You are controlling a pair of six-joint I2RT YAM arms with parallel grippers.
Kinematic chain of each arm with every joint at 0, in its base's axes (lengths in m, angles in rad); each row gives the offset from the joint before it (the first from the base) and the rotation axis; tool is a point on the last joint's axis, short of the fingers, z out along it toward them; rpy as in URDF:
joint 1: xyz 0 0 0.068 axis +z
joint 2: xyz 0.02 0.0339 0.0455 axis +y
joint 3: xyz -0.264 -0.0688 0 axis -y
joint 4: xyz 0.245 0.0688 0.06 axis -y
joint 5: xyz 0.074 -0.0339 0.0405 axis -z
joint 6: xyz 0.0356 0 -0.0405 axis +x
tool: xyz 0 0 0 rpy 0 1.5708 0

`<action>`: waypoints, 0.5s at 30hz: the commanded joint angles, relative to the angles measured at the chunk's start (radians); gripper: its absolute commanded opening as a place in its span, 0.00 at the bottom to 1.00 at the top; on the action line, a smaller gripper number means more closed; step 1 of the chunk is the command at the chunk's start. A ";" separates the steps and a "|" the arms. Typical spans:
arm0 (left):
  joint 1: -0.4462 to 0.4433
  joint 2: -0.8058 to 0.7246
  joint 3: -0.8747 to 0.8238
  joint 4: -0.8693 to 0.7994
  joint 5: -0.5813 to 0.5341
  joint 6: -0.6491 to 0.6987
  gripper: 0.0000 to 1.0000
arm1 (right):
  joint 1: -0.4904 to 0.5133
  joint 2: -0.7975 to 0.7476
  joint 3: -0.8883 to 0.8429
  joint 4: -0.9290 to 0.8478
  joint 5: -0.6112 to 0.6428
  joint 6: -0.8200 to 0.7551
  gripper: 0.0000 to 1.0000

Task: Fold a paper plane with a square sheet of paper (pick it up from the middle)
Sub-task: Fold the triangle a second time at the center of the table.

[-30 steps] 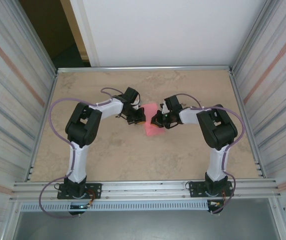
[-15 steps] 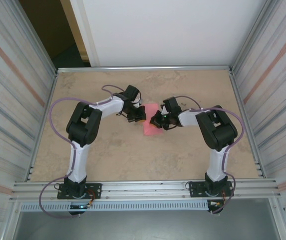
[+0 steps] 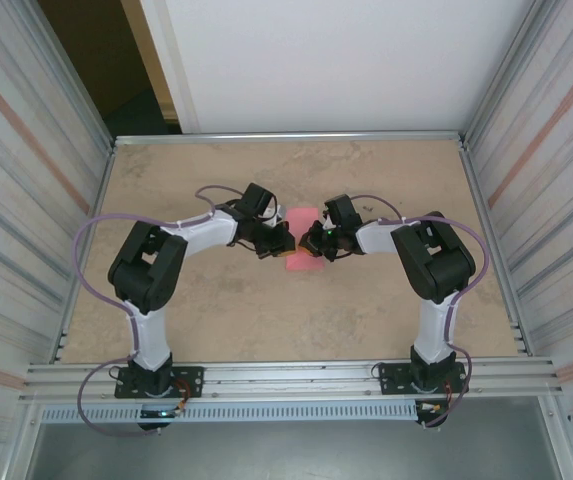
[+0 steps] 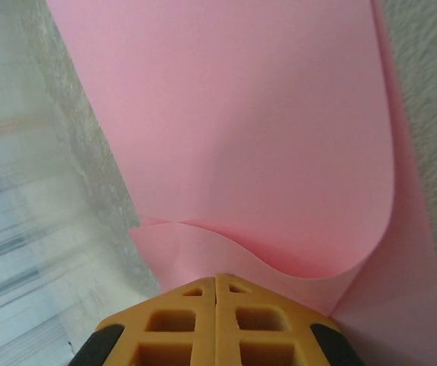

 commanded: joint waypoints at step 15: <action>-0.015 0.102 0.049 -0.056 0.000 0.041 0.04 | -0.013 0.070 -0.043 -0.128 0.058 0.031 0.00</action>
